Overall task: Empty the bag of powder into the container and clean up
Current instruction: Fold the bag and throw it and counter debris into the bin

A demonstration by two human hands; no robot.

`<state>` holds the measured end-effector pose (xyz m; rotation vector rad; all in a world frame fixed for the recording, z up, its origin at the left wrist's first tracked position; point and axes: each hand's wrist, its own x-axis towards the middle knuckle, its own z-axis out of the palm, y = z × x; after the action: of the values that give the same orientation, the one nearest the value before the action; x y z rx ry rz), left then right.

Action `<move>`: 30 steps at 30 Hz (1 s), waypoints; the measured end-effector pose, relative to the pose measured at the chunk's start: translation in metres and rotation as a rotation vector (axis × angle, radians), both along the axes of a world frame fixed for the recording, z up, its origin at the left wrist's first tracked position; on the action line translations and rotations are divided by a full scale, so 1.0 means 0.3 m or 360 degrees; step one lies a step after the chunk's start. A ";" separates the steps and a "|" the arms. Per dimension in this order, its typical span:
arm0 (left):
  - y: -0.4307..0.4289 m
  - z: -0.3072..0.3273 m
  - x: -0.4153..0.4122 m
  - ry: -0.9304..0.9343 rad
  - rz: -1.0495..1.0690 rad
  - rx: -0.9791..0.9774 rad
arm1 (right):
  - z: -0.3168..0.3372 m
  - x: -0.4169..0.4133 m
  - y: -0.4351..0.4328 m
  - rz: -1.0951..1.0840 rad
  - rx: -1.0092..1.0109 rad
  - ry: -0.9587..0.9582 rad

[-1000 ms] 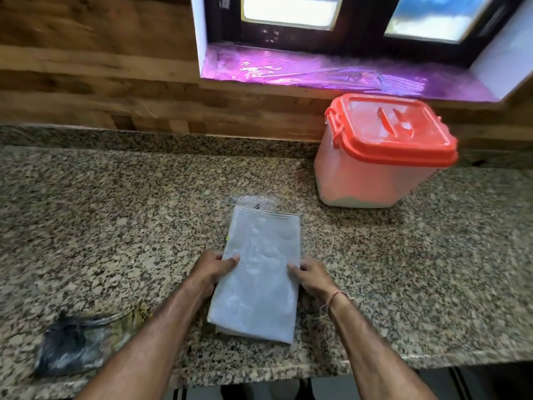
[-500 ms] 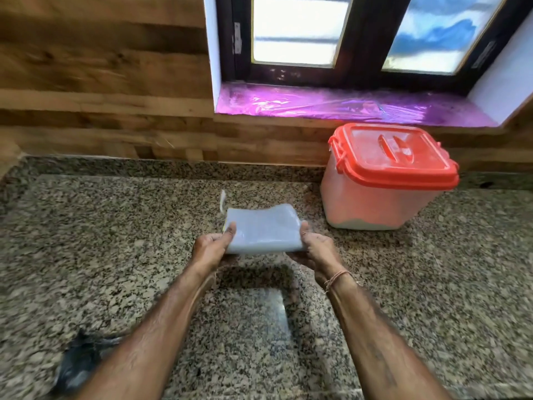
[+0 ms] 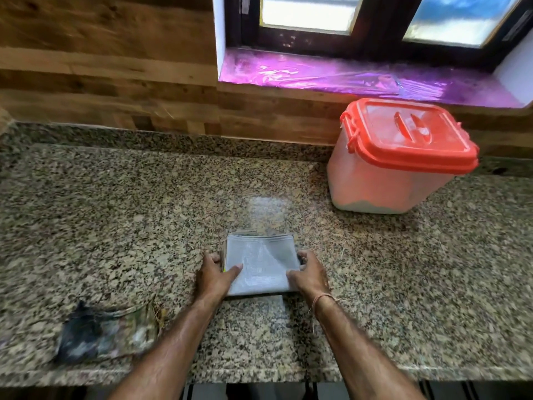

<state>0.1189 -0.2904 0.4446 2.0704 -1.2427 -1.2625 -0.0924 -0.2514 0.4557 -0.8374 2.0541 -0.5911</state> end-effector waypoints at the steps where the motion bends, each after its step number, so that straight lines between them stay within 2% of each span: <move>1: 0.000 -0.003 0.000 0.0024 0.0046 0.0029 | -0.005 0.004 0.001 0.0004 0.0016 0.0051; 5: -0.003 -0.033 0.018 -0.0005 0.0034 0.0161 | -0.019 0.017 0.004 -0.0012 0.0065 0.0323; 8: -0.009 -0.036 0.017 -0.0086 -0.0002 0.0144 | -0.024 0.031 -0.007 -0.0012 0.0094 0.0418; 10: -0.009 -0.028 0.019 0.0033 -0.0001 0.0180 | -0.013 0.029 -0.004 -0.0003 0.0081 0.0301; 13: 0.004 0.011 0.057 0.0533 0.0101 0.0199 | 0.019 0.011 0.018 0.0012 -0.0083 -0.0027; 16: 0.054 0.102 0.128 0.0762 0.0228 -0.0003 | 0.081 0.034 0.046 0.0081 -0.0388 -0.0310; 18: 0.098 0.158 0.178 0.0834 0.0375 -0.0160 | 0.113 0.081 0.047 0.0132 -0.0524 -0.0351; 20: 0.185 0.209 0.248 0.0859 0.0568 -0.0333 | 0.141 0.154 0.060 0.0314 -0.0649 -0.0276; 24: 0.468 0.277 0.396 0.0807 0.0999 -0.0654 | 0.179 0.331 0.136 0.0896 -0.0806 0.0136; 30: 0.983 0.244 0.612 0.0590 0.1621 -0.0810 | 0.173 0.643 0.390 0.1666 -0.0818 0.0237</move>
<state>0.3027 0.0045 0.5177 1.5926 -0.1929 -0.6790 0.1004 -0.1344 0.5076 -2.0920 1.2791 -0.4394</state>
